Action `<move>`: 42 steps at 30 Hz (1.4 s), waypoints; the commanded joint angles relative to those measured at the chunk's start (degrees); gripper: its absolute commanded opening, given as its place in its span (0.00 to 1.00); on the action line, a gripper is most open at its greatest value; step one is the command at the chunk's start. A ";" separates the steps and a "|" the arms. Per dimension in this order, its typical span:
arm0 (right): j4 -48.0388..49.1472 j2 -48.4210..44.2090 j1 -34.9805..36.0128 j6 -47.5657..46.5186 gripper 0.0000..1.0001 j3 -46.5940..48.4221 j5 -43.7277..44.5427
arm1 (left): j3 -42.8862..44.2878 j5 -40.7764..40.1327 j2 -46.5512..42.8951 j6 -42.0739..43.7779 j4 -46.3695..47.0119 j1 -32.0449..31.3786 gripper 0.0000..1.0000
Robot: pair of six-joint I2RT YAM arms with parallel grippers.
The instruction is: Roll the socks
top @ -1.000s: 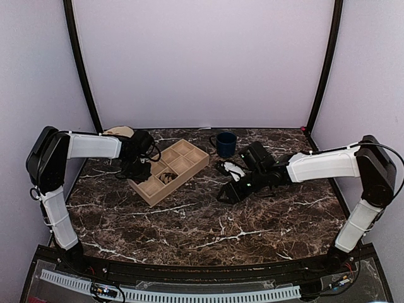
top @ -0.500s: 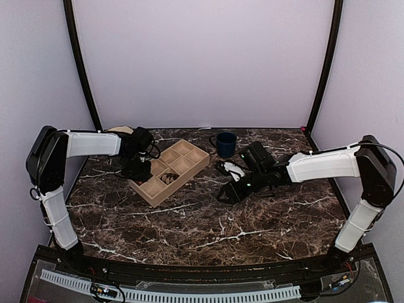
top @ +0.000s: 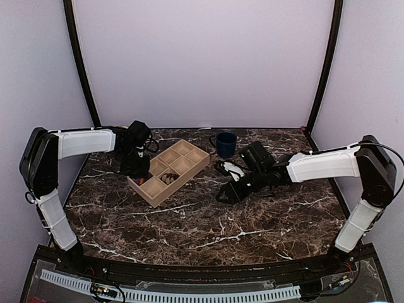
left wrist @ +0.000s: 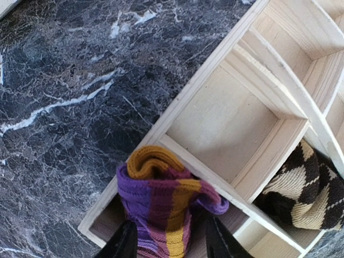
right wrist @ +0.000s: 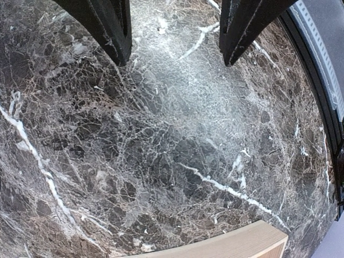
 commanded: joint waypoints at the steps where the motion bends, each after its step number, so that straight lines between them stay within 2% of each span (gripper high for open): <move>1: 1.66 -2.09 -0.41 0.09 0.52 -0.73 -0.21 | 2.74 0.38 -3.90 -0.91 -2.07 0.06 0.47; 9: 1.76 -2.39 -0.40 0.43 0.52 -0.54 0.77 | 5.26 -2.99 -8.91 -0.77 -1.86 0.63 0.47; 14: 1.60 -3.25 -0.46 0.87 0.52 0.11 4.28 | 2.87 -10.35 -16.06 1.15 4.04 0.92 0.49; 19: 0.89 -4.39 -1.86 2.73 0.53 0.53 14.68 | -3.74 -20.97 -25.21 4.52 13.51 1.32 0.58; 23: 1.01 -9.18 -5.28 5.82 0.58 -0.44 27.39 | -11.51 -25.09 -32.12 11.99 24.36 1.58 0.65; 26: 1.74 -12.39 -7.66 8.22 0.65 -1.89 38.35 | -18.15 -26.91 -37.23 15.70 33.07 2.09 0.74; 29: 0.86 -14.40 -8.92 9.55 0.77 -2.26 46.33 | -22.84 -27.53 -40.29 17.84 37.52 3.20 0.78; 34: -3.55 -15.14 -10.22 11.99 0.87 -1.40 52.42 | -27.80 -24.94 -42.31 18.34 39.87 6.10 0.82; 42: -8.41 -17.95 -10.24 16.69 0.90 -1.29 55.51 | -33.93 -20.75 -43.15 18.44 43.17 8.86 0.83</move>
